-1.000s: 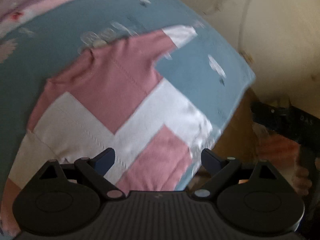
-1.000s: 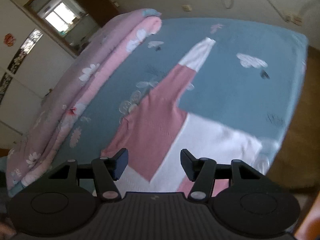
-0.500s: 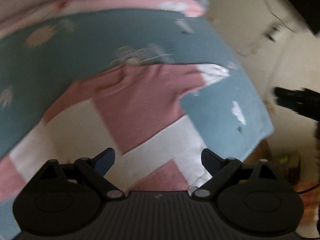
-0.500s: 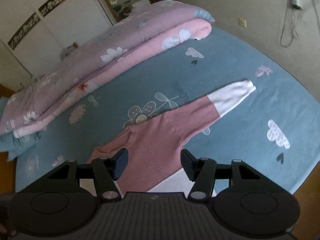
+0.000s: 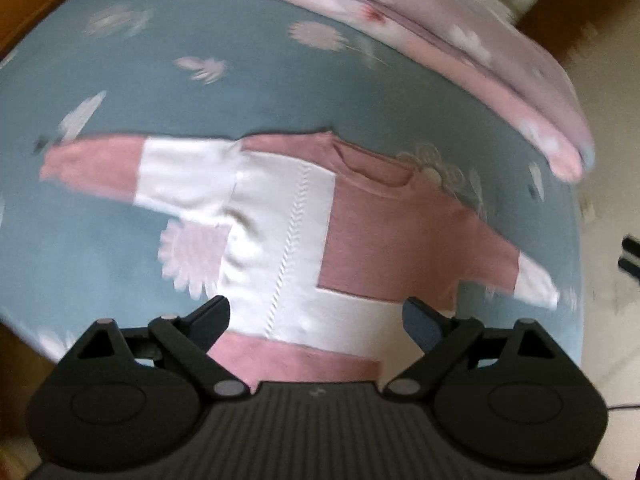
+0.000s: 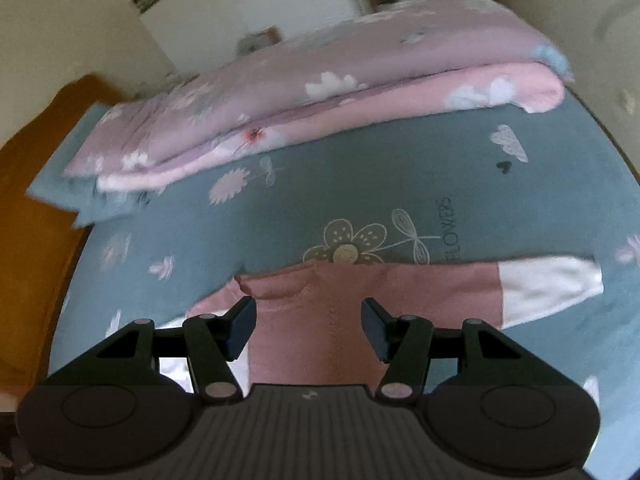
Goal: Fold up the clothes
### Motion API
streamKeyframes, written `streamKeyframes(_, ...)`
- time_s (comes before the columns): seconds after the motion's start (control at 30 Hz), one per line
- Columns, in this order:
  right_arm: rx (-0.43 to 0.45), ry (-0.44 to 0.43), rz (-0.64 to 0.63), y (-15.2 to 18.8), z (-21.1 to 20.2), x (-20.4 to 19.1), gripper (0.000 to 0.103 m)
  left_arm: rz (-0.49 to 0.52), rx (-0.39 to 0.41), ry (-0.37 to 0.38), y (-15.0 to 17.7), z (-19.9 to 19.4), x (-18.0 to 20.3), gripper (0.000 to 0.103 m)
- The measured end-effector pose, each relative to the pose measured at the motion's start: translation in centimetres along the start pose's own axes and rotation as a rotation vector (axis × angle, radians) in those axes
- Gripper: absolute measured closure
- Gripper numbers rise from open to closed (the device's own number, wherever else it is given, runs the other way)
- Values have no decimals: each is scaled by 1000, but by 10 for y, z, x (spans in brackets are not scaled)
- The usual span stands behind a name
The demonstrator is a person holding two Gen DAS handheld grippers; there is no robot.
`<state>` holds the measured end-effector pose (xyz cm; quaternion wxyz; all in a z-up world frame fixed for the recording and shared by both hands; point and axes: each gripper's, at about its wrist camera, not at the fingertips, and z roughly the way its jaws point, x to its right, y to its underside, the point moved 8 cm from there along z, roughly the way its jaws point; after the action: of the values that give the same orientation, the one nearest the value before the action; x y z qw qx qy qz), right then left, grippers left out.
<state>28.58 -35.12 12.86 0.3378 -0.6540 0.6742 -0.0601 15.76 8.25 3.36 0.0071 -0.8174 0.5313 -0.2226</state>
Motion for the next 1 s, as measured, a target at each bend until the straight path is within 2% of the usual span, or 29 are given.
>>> streamKeyframes(0.13, -78, -32, -85, -8, 7, 22, 40, -55, 36, 0, 51, -17, 21, 10)
streamKeyframes(0.27, -163, 6, -198, -10, 28, 29, 40, -89, 59, -18, 88, -24, 24, 10)
streamKeyframes(0.4, -229, 110, -335, -12, 47, 27, 40, -143, 53, -50, 116, -14, 14, 10)
streamKeyframes(0.53, -248, 103, -456, -16, 59, 14, 40, -204, 76, -25, 139, -2, 19, 10)
streamKeyframes(0.67, -291, 134, -595, -13, 93, -4, 40, -305, 116, -28, 163, 12, 23, 10)
streamKeyframes(0.8, -335, 96, -720, 5, 119, -36, 40, -416, 116, -9, 187, 28, 26, 10)
streamKeyframes(0.93, -365, -7, -777, 26, 130, -60, 40, -438, 120, -21, 201, 39, 34, 10)
streamKeyframes(1.0, -382, -31, -798, 36, 137, -63, 42, -437, 127, -28, 204, 45, 39, 10)
